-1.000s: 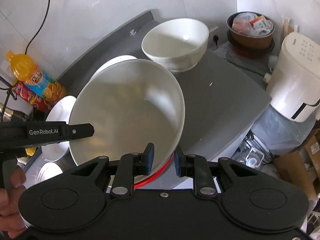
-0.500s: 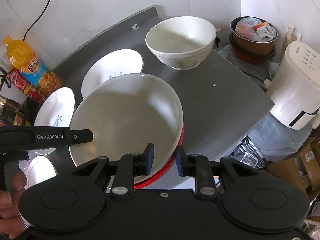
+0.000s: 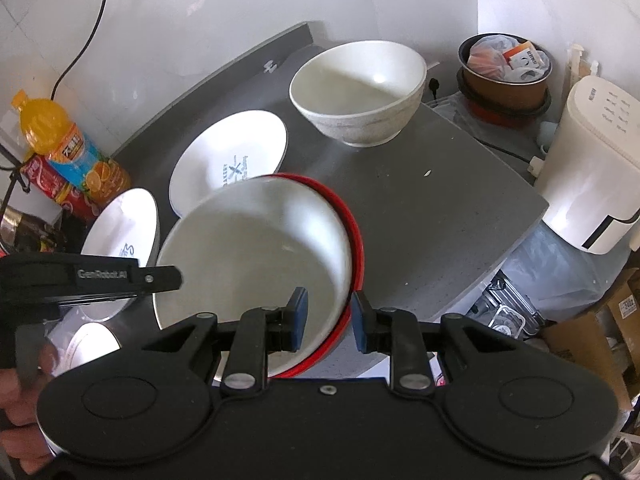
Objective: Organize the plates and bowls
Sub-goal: 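Open both grippers and release the bowl inside the red bowl, then move both grippers to the other cream-white bowl and close on its rim, then carry the second cream-white bowl and lower it onto the bowl stack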
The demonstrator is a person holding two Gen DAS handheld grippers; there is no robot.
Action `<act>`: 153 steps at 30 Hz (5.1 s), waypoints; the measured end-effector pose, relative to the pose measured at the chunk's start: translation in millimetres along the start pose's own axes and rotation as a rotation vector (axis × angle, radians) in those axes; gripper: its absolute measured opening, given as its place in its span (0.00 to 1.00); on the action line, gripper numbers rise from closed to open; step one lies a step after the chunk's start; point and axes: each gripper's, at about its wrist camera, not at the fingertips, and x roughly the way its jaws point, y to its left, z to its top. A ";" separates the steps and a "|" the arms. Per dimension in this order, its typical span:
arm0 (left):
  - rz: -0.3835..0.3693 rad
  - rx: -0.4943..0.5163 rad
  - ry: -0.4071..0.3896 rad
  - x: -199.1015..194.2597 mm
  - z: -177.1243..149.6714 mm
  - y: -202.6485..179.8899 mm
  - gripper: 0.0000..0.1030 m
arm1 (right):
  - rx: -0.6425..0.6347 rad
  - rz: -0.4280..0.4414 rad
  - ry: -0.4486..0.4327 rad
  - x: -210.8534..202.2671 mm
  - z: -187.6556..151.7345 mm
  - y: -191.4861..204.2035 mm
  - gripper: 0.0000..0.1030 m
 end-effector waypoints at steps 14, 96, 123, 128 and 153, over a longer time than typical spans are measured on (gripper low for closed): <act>-0.080 0.024 -0.083 -39.2 2.5 2.5 0.43 | 0.090 -0.019 -0.094 -24.5 -2.6 5.2 0.53; -0.111 -0.226 0.009 109.4 137.4 -81.5 0.09 | 0.159 0.117 0.024 111.8 155.2 -101.6 0.21; -0.161 -0.145 -0.108 11.8 100.3 -48.6 0.09 | 0.137 0.107 -0.109 27.7 108.8 -49.4 0.21; -0.167 -0.133 -0.128 -8.8 86.2 -37.3 0.09 | 0.132 0.107 -0.123 15.2 94.0 -38.0 0.21; -0.182 -0.120 -0.094 -42.5 16.9 7.0 0.09 | 0.131 0.069 -0.110 -19.1 18.7 2.0 0.21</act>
